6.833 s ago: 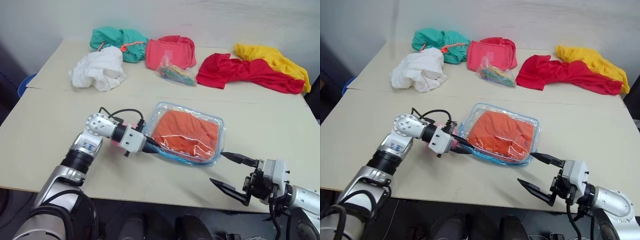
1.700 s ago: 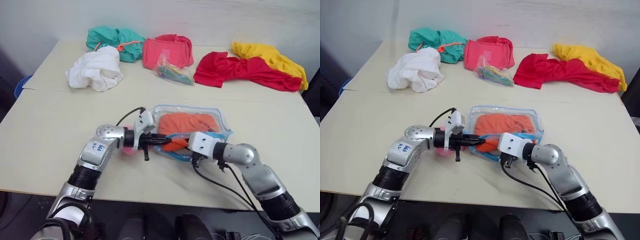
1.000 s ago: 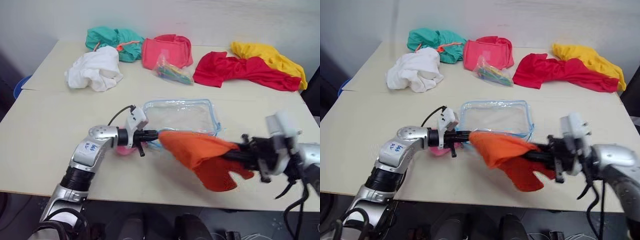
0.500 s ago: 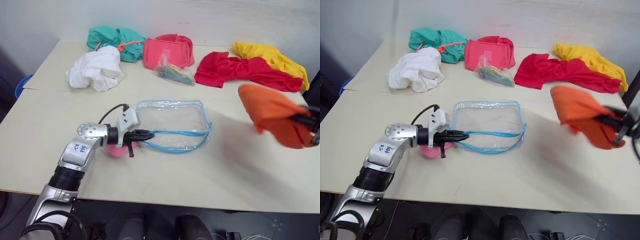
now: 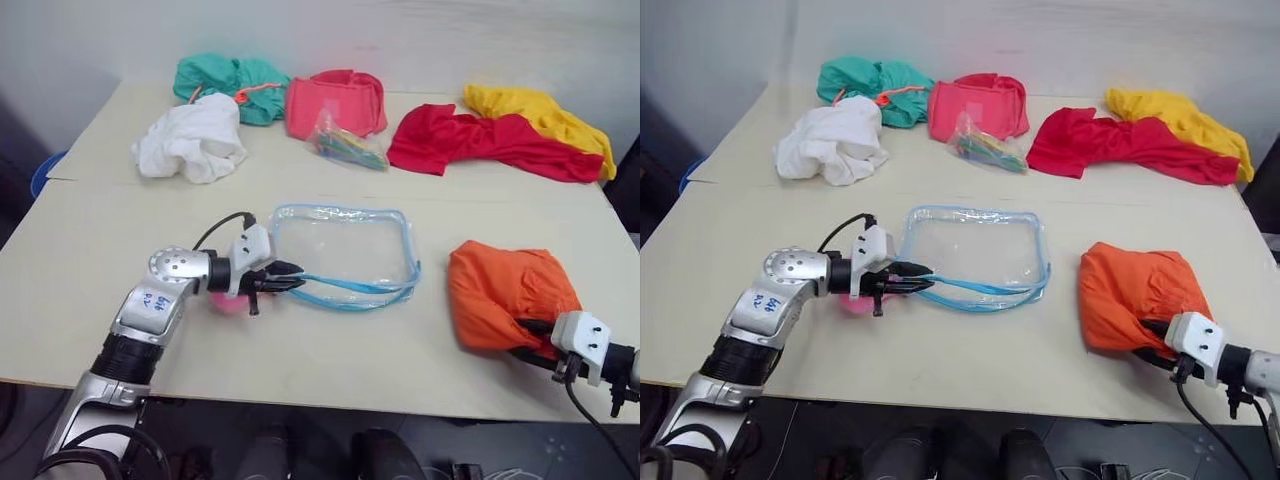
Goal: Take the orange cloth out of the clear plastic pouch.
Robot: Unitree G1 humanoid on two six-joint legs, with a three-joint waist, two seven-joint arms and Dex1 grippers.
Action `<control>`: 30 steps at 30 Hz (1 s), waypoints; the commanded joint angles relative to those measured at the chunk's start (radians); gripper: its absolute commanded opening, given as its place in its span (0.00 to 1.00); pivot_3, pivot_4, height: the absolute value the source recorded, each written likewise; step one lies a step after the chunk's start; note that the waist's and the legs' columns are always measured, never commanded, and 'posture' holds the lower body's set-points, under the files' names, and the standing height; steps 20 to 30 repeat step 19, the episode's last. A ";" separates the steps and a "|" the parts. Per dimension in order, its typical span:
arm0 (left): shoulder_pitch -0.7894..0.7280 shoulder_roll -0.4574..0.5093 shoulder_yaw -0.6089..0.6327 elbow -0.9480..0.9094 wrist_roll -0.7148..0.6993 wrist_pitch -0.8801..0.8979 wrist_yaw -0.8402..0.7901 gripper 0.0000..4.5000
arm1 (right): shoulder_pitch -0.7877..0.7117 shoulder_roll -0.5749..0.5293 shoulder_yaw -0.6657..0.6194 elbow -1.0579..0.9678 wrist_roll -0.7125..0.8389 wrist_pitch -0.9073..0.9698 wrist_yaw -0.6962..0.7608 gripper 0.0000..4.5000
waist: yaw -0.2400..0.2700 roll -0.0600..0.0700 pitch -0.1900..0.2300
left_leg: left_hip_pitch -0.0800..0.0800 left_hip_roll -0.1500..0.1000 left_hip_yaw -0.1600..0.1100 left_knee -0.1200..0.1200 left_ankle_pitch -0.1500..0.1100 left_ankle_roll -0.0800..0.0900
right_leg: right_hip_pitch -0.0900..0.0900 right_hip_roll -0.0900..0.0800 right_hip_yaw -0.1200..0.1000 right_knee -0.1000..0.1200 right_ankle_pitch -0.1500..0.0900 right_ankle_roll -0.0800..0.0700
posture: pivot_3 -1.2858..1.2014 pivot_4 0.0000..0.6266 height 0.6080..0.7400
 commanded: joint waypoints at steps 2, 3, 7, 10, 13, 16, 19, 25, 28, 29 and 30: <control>0.039 0.058 0.104 -0.082 -0.167 0.082 -0.124 0.55 | 0.104 -0.028 -0.109 -0.269 0.267 0.263 0.029 0.79 | -0.001 0.001 0.000 | 0.000 0.000 -0.001 -0.001 0.000 0.000 | 0.000 0.000 0.000 0.000 0.000 0.000 | 0.52 0.24 1.00; 0.050 0.069 0.126 -0.092 -0.184 0.076 -0.132 0.61 | 0.124 -0.032 -0.131 -0.326 0.315 0.322 0.021 0.86 | -0.002 0.001 0.000 | 0.000 0.001 -0.001 -0.001 0.000 0.000 | 0.000 0.001 0.000 0.000 0.000 0.000 | 0.52 0.24 1.00; 0.107 0.149 0.234 -0.088 -0.226 0.029 -0.184 0.89 | 0.220 -0.081 -0.239 -0.523 0.518 0.594 0.008 1.00 | 0.002 0.002 0.000 | -0.001 0.001 -0.002 -0.002 0.000 0.000 | 0.000 0.000 0.000 -0.001 0.000 0.000 | 0.52 0.24 1.00; 0.177 0.198 0.308 -0.055 -0.214 -0.071 -0.217 0.99 | 0.217 -0.069 -0.235 -0.601 0.516 0.610 -0.003 1.00 | 0.001 0.001 0.000 | 0.000 0.001 -0.004 -0.002 0.000 0.000 | 0.002 0.000 -0.002 -0.004 0.000 0.000 | 0.52 0.24 1.00; 0.309 0.237 0.384 -0.023 -0.185 -0.185 -0.235 0.99 | 0.183 -0.035 -0.124 -0.622 0.388 0.507 0.019 1.00 | -0.002 0.001 0.000 | 0.000 0.000 -0.004 -0.003 0.000 0.000 | 0.002 0.000 -0.002 -0.006 0.000 0.000 | 0.52 0.24 1.00; 0.513 0.236 0.466 -0.056 -0.121 -0.331 -0.189 0.99 | 0.119 0.084 0.016 -0.497 0.182 0.278 -0.011 1.00 | -0.008 -0.001 -0.001 | 0.000 0.001 -0.004 -0.004 -0.001 0.000 | 0.002 0.000 -0.001 -0.006 0.000 0.000 | 0.52 0.24 1.00; 0.588 0.215 0.496 -0.086 -0.122 -0.367 -0.138 0.99 | 0.102 0.162 0.046 -0.429 0.129 0.193 -0.035 1.00 | 0.000 -0.001 -0.001 | -0.001 -0.001 -0.004 -0.004 -0.002 0.001 | 0.001 -0.002 -0.001 -0.006 0.000 0.000 | 0.52 0.24 1.00; 0.588 0.215 0.496 -0.086 -0.122 -0.367 -0.138 0.99 | 0.102 0.162 0.046 -0.429 0.129 0.193 -0.035 1.00 | 0.000 -0.001 -0.001 | -0.001 -0.001 -0.004 -0.004 -0.002 0.001 | 0.001 -0.002 -0.001 -0.006 0.000 0.000 | 0.52 0.24 1.00; 0.588 0.215 0.496 -0.086 -0.122 -0.367 -0.138 0.99 | 0.102 0.162 0.046 -0.429 0.129 0.193 -0.035 1.00 | 0.000 -0.001 -0.001 | -0.001 -0.001 -0.004 -0.004 -0.002 0.001 | 0.001 -0.002 -0.001 -0.006 0.000 0.000 | 0.52 0.24 1.00; 0.588 0.215 0.496 -0.086 -0.122 -0.367 -0.138 0.99 | 0.102 0.162 0.046 -0.429 0.129 0.193 -0.035 1.00 | 0.000 -0.001 -0.001 | -0.001 -0.001 -0.004 -0.004 -0.002 0.001 | 0.001 -0.002 -0.001 -0.006 0.000 0.000 | 0.52 0.24 1.00; 0.588 0.215 0.496 -0.086 -0.122 -0.367 -0.138 0.99 | 0.102 0.162 0.046 -0.429 0.129 0.193 -0.035 1.00 | 0.000 -0.001 -0.001 | -0.001 -0.001 -0.004 -0.004 -0.002 0.001 | 0.001 -0.002 -0.001 -0.006 0.000 0.000 | 0.52 0.24 1.00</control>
